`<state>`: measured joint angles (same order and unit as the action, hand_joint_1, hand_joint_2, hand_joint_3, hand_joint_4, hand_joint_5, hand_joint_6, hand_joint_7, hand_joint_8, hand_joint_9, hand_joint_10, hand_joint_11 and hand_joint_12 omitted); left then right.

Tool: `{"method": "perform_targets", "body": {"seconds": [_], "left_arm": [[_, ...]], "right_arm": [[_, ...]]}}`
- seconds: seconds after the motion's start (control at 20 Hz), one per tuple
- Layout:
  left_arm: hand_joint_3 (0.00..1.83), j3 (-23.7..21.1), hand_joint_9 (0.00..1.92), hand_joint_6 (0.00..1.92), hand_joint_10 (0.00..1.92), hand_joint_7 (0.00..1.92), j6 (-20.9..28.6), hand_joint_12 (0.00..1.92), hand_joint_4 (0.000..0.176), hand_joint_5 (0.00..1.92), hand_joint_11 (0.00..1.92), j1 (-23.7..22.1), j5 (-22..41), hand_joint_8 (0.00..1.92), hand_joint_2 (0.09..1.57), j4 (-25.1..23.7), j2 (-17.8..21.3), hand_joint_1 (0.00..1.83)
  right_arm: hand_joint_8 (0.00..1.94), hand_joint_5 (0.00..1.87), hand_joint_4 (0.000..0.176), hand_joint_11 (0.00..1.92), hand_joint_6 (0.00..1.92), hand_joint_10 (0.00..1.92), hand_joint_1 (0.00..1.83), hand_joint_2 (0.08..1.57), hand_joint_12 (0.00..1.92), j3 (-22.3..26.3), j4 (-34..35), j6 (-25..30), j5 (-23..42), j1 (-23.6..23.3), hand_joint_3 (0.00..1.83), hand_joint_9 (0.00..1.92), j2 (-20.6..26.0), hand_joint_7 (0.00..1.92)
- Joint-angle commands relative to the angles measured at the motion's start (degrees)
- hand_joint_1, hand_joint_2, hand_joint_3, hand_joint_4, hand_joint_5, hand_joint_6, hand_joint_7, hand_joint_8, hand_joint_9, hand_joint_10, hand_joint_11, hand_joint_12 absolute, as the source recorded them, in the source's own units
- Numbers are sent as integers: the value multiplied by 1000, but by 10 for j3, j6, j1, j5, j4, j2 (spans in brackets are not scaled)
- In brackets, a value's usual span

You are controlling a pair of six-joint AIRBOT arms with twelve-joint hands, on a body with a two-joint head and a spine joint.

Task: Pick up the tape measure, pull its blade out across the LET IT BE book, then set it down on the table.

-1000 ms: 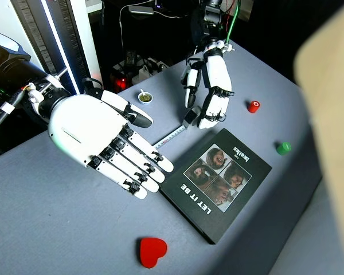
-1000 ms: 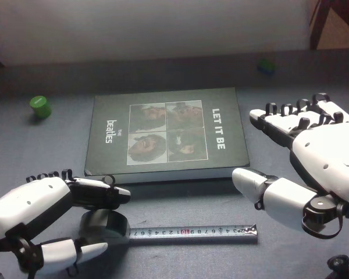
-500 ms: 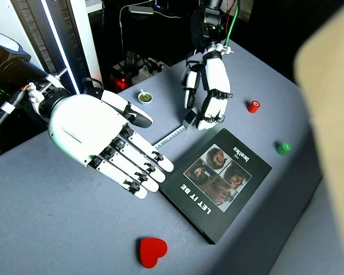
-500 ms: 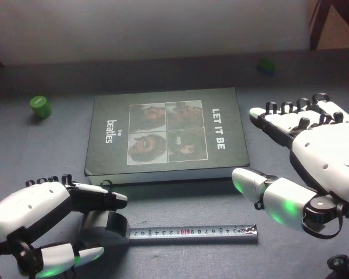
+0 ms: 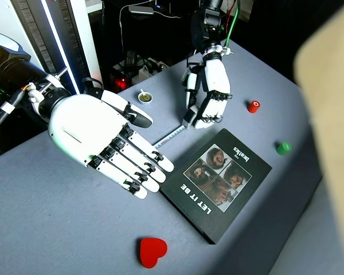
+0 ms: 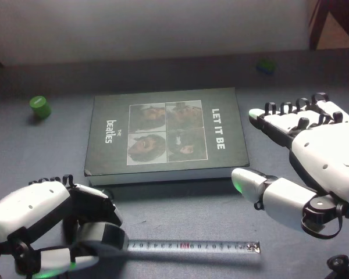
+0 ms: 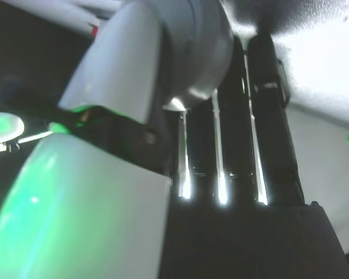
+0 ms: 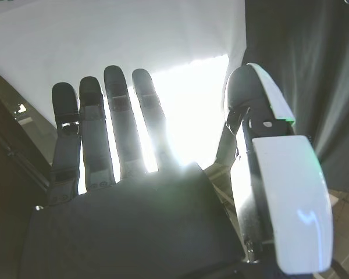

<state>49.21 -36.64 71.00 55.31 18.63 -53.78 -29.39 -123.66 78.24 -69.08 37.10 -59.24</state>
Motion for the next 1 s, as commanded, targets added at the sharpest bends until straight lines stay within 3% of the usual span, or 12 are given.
{"method": "perform_targets", "body": {"seconds": [0.0,0.3,0.5,0.8,0.95], "left_arm": [[1,0,1053,980,874,1069,1,1472,0,888,928,-3,50,614,1078,-10,-4,1489],[0,-10,1088,945,824,1083,12,1489,0,928,902,-28,49,574,1072,-18,15,1490],[0,-23,1058,988,873,1044,14,1488,0,891,916,-93,-4,644,1081,-26,63,1488],[0,0,1082,979,839,1065,19,1433,0,883,920,-201,-98,652,1074,-45,118,1493],[0,29,1087,980,831,1069,57,1439,0,887,912,-262,-168,644,1073,-88,122,1493]], "right_arm": [[8,276,0,0,9,11,127,1223,831,2,-48,5,-43,1,0,274,1,344],[2,285,0,0,2,5,127,1223,869,2,-52,5,-42,2,0,292,1,357],[2,270,0,0,2,5,128,1218,831,2,-74,12,-48,2,0,279,1,352],[1,287,0,0,5,7,146,1214,820,5,-117,7,-73,-11,0,295,1,357],[1,276,0,0,1,5,470,1139,874,5,-104,-9,-72,-41,0,302,2,350]]}}
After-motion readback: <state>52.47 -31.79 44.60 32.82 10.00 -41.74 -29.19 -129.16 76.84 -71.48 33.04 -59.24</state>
